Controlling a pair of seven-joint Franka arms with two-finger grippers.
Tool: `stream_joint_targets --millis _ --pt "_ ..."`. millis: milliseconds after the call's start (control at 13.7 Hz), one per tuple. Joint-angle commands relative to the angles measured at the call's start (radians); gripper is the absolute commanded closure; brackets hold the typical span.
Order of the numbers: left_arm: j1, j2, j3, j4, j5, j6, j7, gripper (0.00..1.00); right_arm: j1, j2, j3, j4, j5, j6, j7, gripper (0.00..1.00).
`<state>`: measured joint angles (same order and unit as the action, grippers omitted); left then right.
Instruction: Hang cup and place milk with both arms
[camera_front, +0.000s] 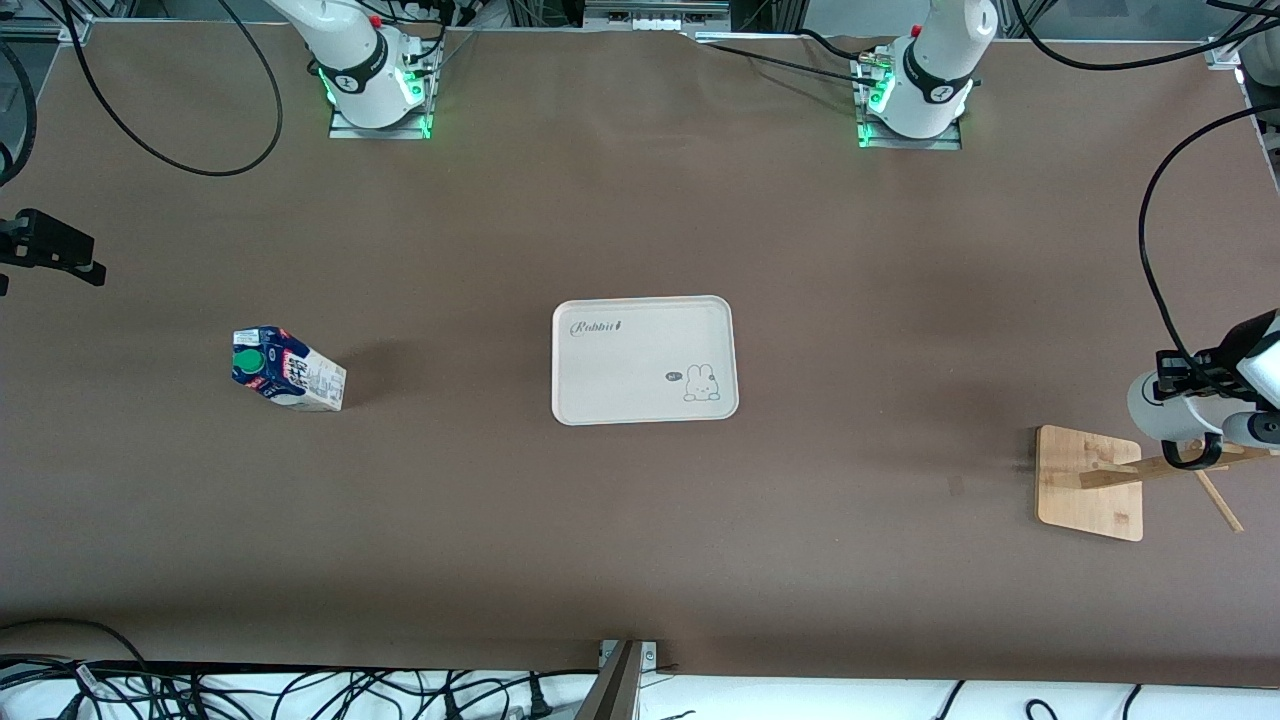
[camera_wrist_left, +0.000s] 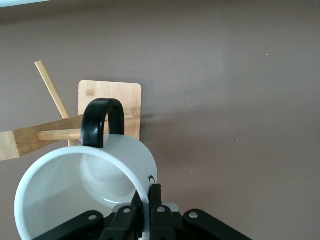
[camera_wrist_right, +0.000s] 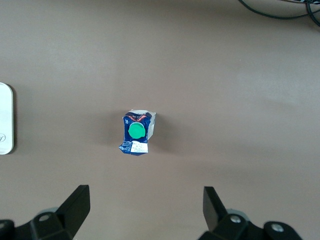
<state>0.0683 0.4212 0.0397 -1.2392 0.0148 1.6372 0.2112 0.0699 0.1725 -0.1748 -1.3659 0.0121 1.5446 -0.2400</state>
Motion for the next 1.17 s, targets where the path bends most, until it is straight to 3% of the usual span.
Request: stream_joint_targets --millis 0,292,438,583,875,1094 --pt "0.054 0.017 -0.009 0.006 -0.010 0.015 0.028 1.00 -0.012 -0.030 0.012 -0.027 -0.014 0.006 -0.010 0.00" --pt "0.100 0.028 -0.007 -0.011 -0.061 0.009 0.014 1.00 -0.028 -0.030 0.026 -0.029 -0.020 0.011 -0.015 0.00" --pt "0.126 0.050 -0.007 -0.011 -0.073 0.003 0.017 0.96 -0.100 -0.030 0.090 -0.030 -0.020 0.015 -0.016 0.00" --pt "0.127 0.054 -0.009 -0.011 -0.071 0.001 0.013 0.00 -0.120 -0.030 0.115 -0.030 -0.023 0.017 -0.016 0.00" --pt "0.117 0.039 -0.024 -0.002 -0.058 -0.045 0.013 0.00 -0.116 -0.027 0.127 -0.032 -0.060 0.029 0.019 0.00" --pt "0.093 -0.001 -0.059 0.001 -0.056 -0.097 0.004 0.00 -0.116 -0.025 0.129 -0.035 -0.055 0.026 0.168 0.00"
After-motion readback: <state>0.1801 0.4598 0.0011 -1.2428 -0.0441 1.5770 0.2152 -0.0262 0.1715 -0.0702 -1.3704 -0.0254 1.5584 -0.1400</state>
